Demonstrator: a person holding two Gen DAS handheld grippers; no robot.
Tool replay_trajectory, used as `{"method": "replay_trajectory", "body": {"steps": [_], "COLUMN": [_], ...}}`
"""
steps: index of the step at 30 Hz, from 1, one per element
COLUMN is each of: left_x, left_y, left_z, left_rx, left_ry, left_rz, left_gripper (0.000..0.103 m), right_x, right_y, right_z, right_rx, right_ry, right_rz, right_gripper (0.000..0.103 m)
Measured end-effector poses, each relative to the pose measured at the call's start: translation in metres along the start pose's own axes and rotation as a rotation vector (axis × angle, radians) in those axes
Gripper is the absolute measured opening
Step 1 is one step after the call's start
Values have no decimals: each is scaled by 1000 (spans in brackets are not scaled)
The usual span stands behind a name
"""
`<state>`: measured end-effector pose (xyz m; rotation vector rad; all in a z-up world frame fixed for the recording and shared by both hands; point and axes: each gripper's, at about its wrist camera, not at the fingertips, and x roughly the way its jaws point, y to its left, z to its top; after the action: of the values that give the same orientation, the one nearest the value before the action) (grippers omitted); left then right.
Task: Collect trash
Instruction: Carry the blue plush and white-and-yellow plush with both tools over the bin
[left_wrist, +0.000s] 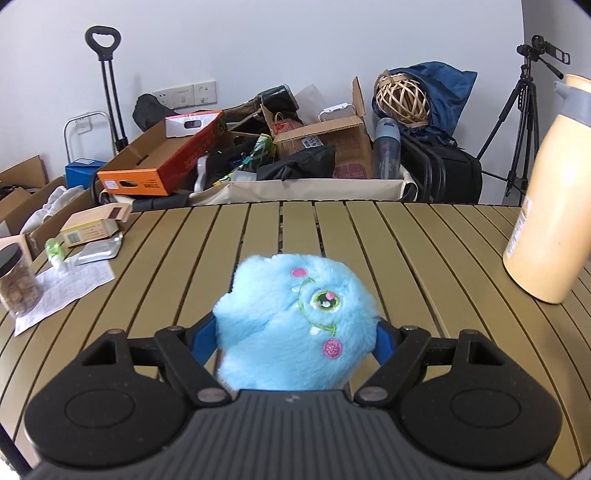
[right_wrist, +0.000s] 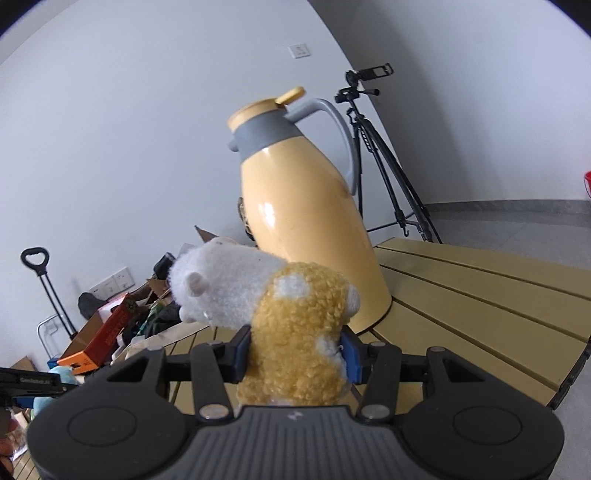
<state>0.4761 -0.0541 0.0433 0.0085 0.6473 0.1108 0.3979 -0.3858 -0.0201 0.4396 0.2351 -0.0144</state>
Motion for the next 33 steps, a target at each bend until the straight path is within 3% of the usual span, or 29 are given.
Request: {"method": "replay_trajectory", "body": {"steps": [15, 33], "left_x": [-94, -170], "left_y": [21, 39], "left_z": [-42, -105], "left_rx": [5, 7], "left_ry": [-61, -118], "left_rz": [-36, -117], "left_gripper": [81, 81], "right_x": [-49, -120], "right_y": [34, 68], "right_z": [-14, -53], "right_rx": [-32, -128], "right_ry": [37, 111], "right_rz": [95, 166], "right_gripper": [48, 48]}}
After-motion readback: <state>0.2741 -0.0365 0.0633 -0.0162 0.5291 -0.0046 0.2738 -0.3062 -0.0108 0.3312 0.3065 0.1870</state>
